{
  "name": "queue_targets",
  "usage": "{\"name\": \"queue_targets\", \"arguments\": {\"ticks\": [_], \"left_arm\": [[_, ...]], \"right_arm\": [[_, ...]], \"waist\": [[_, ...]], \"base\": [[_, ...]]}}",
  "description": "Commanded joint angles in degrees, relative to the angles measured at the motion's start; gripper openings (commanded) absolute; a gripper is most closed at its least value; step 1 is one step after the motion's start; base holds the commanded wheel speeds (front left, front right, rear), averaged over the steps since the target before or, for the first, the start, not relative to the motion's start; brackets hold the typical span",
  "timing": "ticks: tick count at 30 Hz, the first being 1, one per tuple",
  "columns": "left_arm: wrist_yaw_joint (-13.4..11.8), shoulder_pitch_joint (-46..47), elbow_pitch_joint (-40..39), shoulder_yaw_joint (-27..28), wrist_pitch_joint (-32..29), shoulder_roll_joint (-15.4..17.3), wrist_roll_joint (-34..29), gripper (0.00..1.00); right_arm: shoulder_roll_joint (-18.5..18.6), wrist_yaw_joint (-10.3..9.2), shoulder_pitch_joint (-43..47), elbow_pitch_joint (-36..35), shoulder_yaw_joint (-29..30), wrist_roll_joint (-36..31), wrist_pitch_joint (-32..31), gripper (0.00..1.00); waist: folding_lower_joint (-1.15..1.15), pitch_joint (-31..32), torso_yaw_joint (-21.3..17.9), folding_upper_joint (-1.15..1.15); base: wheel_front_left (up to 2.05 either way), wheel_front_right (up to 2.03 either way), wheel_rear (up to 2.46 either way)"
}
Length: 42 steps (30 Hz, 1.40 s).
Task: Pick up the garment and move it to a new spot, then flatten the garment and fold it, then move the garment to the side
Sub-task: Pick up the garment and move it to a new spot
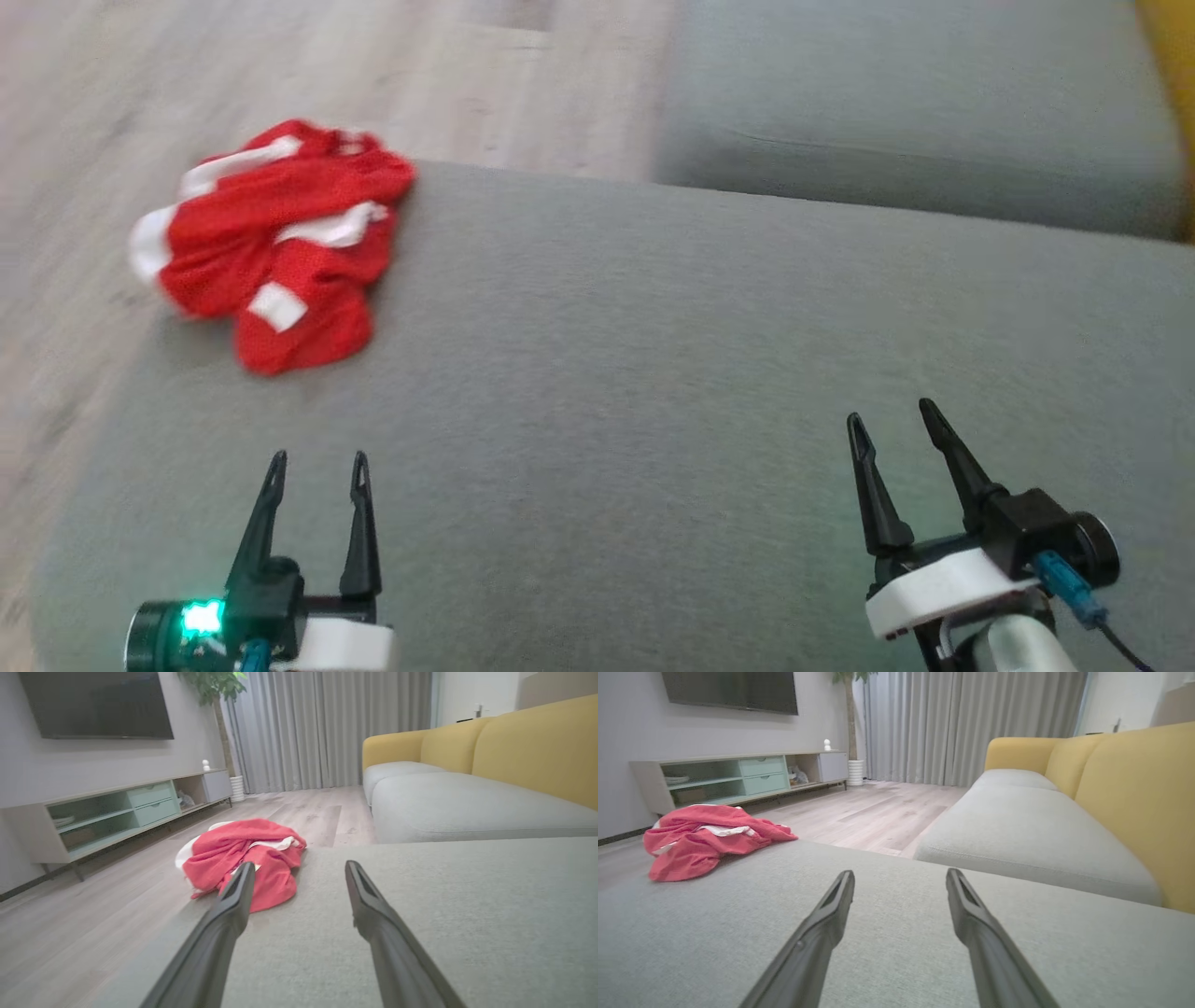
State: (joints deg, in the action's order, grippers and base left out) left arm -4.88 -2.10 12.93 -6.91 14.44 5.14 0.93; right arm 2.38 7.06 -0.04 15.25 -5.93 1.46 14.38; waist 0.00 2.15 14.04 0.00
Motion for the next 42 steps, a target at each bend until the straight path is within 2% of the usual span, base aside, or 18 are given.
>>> {"name": "queue_targets", "arguments": {"ticks": [1, 7, 13, 19, 22, 27, 30, 35, 38, 42], "left_arm": [[-0.5, 1.1, -1.9, 2.2, 0.6, 0.6, -0.5, 1.00], [-1.4, -0.6, -2.1, 4.3, 0.6, 1.8, 0.2, 1.00], [-2.7, -2.7, -4.3, 7.4, 0.6, 1.7, 1.2, 1.00], [-2.6, -2.0, -9.2, 10.4, 0.6, 1.8, 1.8, 1.00], [-2.0, 2.9, -13.5, 10.9, 0.6, 3.2, 0.7, 1.00], [0.8, 15.8, -12.8, 10.5, 0.6, 7.3, -0.2, 1.00], [2.7, 26.1, -7.5, 8.5, 0.6, 8.8, -1.1, 1.00], [5.9, 47.2, 10.8, 5.1, -1.2, 8.9, -1.3, 1.00], [7.0, 58.6, 22.6, 5.0, -3.9, 9.1, -0.6, 1.00], [8.6, 68.3, 36.0, 5.5, -9.8, 8.7, 1.5, 1.00]], "right_arm": [[0.5, 0.43, -1.2, -1.7, -1.4, 0.2, 0.6, 1.00], [0.5, 0.43, -0.6, -1.5, -2.4, 1.0, 0.6, 1.00], [0.5, 0.43, -2.5, -0.9, -4.1, -0.1, 0.6, 1.00], [0.5, 0.43, -3.3, -0.7, -2.6, -2.0, 0.6, 1.00], [0.5, 0.43, -3.7, -1.0, 0.0, -5.4, 0.6, 1.00], [0.6, 0.43, -5.0, -1.2, 3.1, -11.2, 0.6, 1.00], [2.5, 0.43, -6.8, -2.6, 4.9, -13.2, 0.6, 1.00], [7.1, 0.43, -9.2, -4.9, 6.6, -14.5, 0.6, 1.00], [9.2, 0.43, -10.2, -6.2, 6.8, -14.5, 0.6, 1.00], [10.8, 0.43, -11.0, -7.9, 7.4, -14.3, 0.6, 1.00]], "waist": [[0.00, 0.4, 5.8, 0.00], [0.00, 0.6, 12.9, 0.00], [0.00, -1.5, 14.6, 0.00], [0.00, -4.7, 15.0, 0.00], [0.00, -8.6, 15.1, 0.00], [0.00, -14.8, 13.9, 0.00], [0.00, -19.5, 13.3, 0.00], [0.00, -26.9, 12.2, 0.00], [0.00, -30.4, 10.8, 0.00], [0.00, -34.6, 8.4, 0.00]], "base": [[0.00, 0.00, 0.00], [0.00, 0.00, 0.00], [0.00, 0.00, 0.00], [0.00, 0.00, 0.00], [0.00, 0.00, 0.00], [0.00, 0.00, 0.00], [0.00, 0.00, 0.00], [0.00, 0.00, 0.00], [0.00, 0.00, 0.00], [0.00, 0.00, 0.00]]}}
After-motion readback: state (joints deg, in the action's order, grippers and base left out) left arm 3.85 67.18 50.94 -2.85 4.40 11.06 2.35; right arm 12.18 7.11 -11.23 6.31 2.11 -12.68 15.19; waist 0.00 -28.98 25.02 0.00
